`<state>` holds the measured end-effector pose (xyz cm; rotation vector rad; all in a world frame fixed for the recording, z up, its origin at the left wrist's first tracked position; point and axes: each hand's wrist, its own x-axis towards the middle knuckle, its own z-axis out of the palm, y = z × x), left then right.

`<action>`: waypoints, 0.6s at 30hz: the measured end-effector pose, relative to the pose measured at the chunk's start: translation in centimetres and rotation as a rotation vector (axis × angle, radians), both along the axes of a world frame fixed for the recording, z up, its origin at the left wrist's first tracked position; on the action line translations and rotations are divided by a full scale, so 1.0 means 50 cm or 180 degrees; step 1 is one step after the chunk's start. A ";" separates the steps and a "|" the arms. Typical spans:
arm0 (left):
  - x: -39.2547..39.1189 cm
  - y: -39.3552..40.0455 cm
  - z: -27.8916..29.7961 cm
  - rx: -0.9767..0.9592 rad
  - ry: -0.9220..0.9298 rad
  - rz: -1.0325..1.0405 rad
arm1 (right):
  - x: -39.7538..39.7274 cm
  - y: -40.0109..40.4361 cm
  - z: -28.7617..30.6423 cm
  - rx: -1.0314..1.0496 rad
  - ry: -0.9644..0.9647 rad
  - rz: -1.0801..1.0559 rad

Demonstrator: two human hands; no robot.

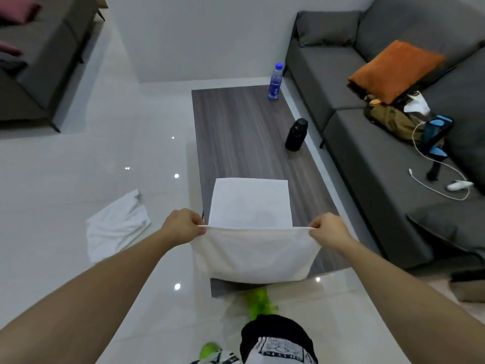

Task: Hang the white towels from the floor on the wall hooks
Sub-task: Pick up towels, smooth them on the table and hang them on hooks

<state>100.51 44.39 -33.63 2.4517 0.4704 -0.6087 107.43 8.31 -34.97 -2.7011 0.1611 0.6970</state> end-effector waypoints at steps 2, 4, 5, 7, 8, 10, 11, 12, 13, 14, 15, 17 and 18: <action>0.035 0.005 -0.008 0.0048 -0.0067 0.0052 | 0.038 0.004 -0.007 0.0047 -0.0032 0.0029; 0.082 0.010 -0.018 0.0058 -0.0164 0.0129 | 0.089 0.010 -0.018 0.0102 -0.0022 0.0035; 0.109 0.011 -0.024 0.0056 -0.0213 0.0197 | 0.119 0.014 -0.023 0.0108 -0.0028 0.0043; 0.167 0.009 -0.039 0.0041 -0.0279 0.0353 | 0.184 0.019 -0.038 0.0095 -0.0025 0.0041; 0.200 0.007 -0.048 0.0056 -0.0286 0.0402 | 0.220 0.021 -0.046 0.0103 -0.0021 0.0010; 0.265 0.001 -0.067 0.0110 -0.0262 0.0436 | 0.289 0.029 -0.062 0.0171 -0.0009 -0.0023; 0.300 -0.001 -0.080 0.0143 -0.0264 0.0446 | 0.325 0.034 -0.073 0.0236 -0.0025 -0.0076; 0.334 -0.003 -0.095 0.0186 -0.0291 0.0470 | 0.361 0.037 -0.088 0.0315 -0.0069 -0.0160; 0.366 -0.007 -0.110 0.0242 -0.0348 0.0524 | 0.393 0.039 -0.104 0.0392 -0.0127 -0.0270; 0.393 -0.010 -0.130 0.0304 -0.0421 0.0609 | 0.422 0.041 -0.125 0.0462 -0.0166 -0.0400; 0.414 -0.015 -0.151 0.0337 -0.0452 0.0720 | 0.444 0.042 -0.147 0.0516 -0.0174 -0.0532; 0.432 -0.030 -0.196 0.0270 -0.0308 0.0916 | 0.466 0.044 -0.191 0.0532 -0.0128 -0.0731; 0.429 -0.038 -0.222 0.0219 -0.0140 0.0955 | 0.464 0.043 -0.214 0.0521 -0.0078 -0.0791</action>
